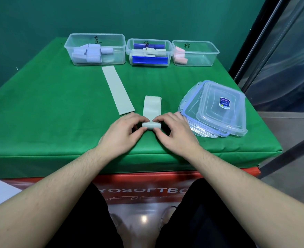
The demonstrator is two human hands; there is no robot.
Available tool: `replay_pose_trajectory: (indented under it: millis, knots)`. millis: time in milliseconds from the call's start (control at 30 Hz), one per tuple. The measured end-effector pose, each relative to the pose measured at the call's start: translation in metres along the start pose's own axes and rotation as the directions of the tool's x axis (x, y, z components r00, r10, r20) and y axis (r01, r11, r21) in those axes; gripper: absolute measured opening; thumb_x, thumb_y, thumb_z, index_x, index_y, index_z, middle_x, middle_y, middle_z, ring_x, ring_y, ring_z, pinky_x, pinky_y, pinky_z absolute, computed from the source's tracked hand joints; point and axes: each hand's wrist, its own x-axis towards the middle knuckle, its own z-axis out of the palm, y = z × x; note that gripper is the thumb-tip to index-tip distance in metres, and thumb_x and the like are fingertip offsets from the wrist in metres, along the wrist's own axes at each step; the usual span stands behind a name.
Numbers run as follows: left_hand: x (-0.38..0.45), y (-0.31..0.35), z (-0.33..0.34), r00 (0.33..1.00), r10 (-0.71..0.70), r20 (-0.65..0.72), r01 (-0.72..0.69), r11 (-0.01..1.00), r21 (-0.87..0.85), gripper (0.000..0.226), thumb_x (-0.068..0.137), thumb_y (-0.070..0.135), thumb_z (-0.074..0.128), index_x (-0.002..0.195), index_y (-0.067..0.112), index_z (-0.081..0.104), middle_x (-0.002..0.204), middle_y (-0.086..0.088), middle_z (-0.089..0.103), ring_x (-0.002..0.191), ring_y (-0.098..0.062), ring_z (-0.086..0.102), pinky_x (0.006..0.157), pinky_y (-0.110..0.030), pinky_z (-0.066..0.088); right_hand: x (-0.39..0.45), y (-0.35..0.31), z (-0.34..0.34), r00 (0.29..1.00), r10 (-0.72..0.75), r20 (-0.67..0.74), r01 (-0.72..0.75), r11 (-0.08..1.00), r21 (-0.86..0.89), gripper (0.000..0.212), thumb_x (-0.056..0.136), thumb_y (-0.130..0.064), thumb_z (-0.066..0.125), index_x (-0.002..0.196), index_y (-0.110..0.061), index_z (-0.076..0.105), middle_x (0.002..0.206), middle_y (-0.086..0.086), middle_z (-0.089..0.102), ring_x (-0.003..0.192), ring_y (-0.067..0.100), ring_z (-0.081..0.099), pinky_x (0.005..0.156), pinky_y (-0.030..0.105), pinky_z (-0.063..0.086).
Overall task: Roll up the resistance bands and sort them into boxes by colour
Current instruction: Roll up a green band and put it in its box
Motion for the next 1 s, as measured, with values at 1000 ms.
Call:
replay_pose_trajectory:
  millis: [1000]
  knots:
    - [0.0006,0.0042,0.0024,0.999,0.002,-0.039,-0.001,1.000,0.016,0.030,0.094,0.023,0.064,0.124,0.023,0.064,0.121,0.011,0.055,0.101,-0.007,0.057,0.088,-0.022,0.044,0.0023,0.0021,0.0005,1.000,0.021,0.016,-0.021,1.000,0.008,0.035,0.086,-0.037,0.060,0.119,-0.027,0.064,0.112,-0.010,0.061,0.103,0.015,0.048,0.094,0.040,0.041]
